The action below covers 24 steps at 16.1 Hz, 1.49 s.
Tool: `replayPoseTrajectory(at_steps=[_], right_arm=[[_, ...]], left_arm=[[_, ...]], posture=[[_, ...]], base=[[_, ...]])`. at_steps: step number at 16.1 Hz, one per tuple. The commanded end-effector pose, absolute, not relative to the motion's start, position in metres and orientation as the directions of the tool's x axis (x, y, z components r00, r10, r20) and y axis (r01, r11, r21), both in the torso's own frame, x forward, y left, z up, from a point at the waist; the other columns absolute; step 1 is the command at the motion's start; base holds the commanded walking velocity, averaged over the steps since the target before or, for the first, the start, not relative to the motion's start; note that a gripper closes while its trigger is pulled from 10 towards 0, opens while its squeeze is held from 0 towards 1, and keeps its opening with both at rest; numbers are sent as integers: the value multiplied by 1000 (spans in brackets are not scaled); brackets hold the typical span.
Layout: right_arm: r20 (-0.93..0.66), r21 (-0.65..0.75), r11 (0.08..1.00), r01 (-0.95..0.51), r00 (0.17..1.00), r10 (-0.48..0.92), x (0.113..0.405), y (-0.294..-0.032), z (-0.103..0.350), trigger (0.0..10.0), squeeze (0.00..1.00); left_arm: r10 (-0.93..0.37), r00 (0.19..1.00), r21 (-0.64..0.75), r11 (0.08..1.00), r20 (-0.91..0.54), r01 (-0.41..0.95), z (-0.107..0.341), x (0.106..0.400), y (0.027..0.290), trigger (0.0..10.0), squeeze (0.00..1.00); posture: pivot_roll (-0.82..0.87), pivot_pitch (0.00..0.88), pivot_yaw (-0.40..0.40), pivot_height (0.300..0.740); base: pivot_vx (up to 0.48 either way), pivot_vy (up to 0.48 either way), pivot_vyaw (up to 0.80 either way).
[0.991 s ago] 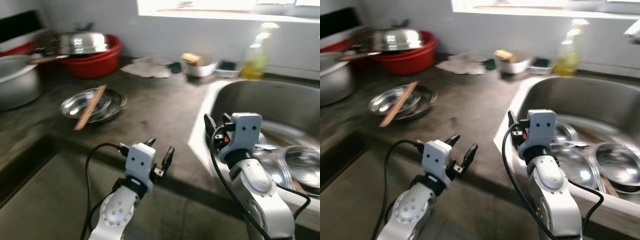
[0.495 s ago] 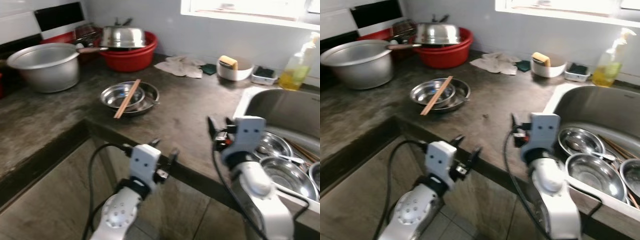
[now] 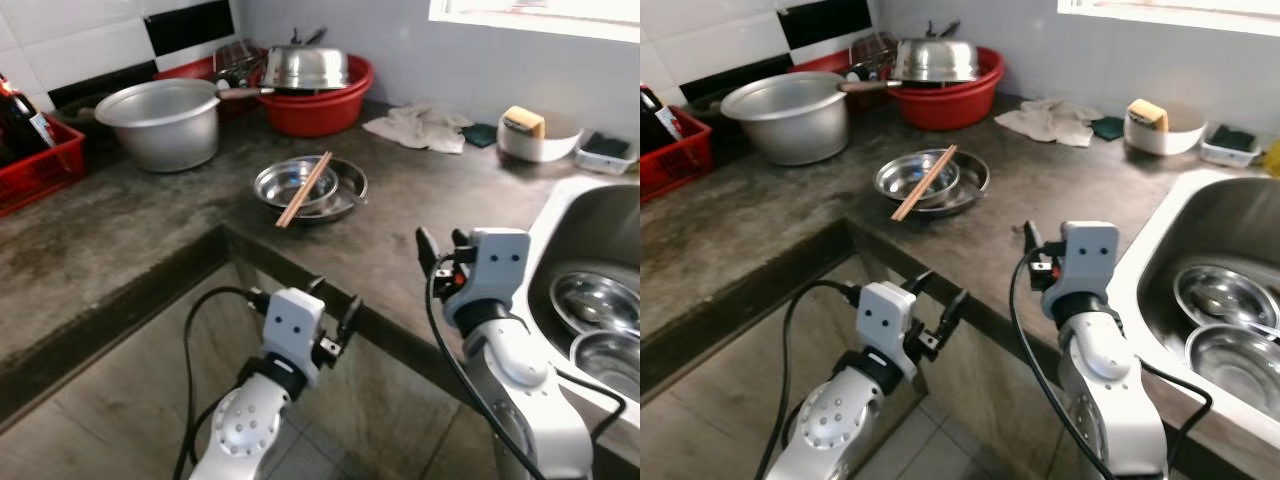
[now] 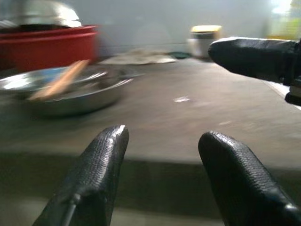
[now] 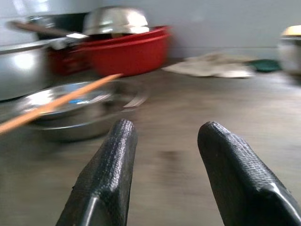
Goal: Kitchen organization
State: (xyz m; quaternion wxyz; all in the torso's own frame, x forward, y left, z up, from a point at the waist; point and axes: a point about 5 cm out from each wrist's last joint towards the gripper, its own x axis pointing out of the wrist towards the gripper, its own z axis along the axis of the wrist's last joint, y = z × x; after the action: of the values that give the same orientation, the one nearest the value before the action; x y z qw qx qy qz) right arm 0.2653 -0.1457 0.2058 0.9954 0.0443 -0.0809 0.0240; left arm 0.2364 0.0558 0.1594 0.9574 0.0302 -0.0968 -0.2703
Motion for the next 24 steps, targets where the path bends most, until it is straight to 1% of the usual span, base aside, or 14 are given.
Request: replayPoseTrajectory(at_steps=[1, 5, 12, 18, 21, 22, 23, 24], right_arm=[[187, 96, 991, -95, 979, 76, 266, -136, 211, 10000, 0], [196, 94, 991, -95, 978, 75, 269, -137, 214, 10000, 0], [212, 99, 992, -73, 976, 50, 277, -143, 222, 10000, 0], [239, 48, 997, -64, 970, 51, 289, -147, 239, 10000, 0], [238, 20, 998, -67, 969, 60, 301, -148, 248, 10000, 0], [197, -14, 997, -80, 977, 81, 312, -146, 249, 10000, 0], [197, -14, 997, -80, 977, 81, 312, -146, 249, 10000, 0], [154, -43, 995, -92, 983, 97, 323, -144, 250, 10000, 176]], left_arm=[[-496, 856, 120, 868, 147, 482, 155, 236, 65, 10000, 0], [-497, 856, 117, 867, 144, 484, 155, 236, 65, 10000, 0], [-491, 860, 120, 871, 140, 477, 154, 236, 66, 10000, 0], [-489, 862, 122, 871, 130, 476, 152, 235, 66, 10000, 0], [-490, 862, 123, 870, 130, 477, 152, 235, 65, 10000, 0], [-491, 861, 120, 870, 132, 478, 152, 235, 64, 10000, 0], [-491, 861, 120, 870, 132, 478, 152, 235, 64, 10000, 0], [-494, 859, 119, 869, 134, 480, 152, 235, 63, 10000, 0]], posture=[[79, 87, 16, 740], [80, 90, 16, 740], [84, 91, 15, 740], [85, 93, 10, 740], [83, 93, 9, 740], [84, 94, 5, 740], [84, 94, 5, 740], [88, 95, 3, 740]], base=[[0, 0, 800], [0, 0, 673], [0, 0, 0], [0, 0, 0], [0, 0, 0], [0, 0, 0], [0, 0, 0], [0, 0, 0]])
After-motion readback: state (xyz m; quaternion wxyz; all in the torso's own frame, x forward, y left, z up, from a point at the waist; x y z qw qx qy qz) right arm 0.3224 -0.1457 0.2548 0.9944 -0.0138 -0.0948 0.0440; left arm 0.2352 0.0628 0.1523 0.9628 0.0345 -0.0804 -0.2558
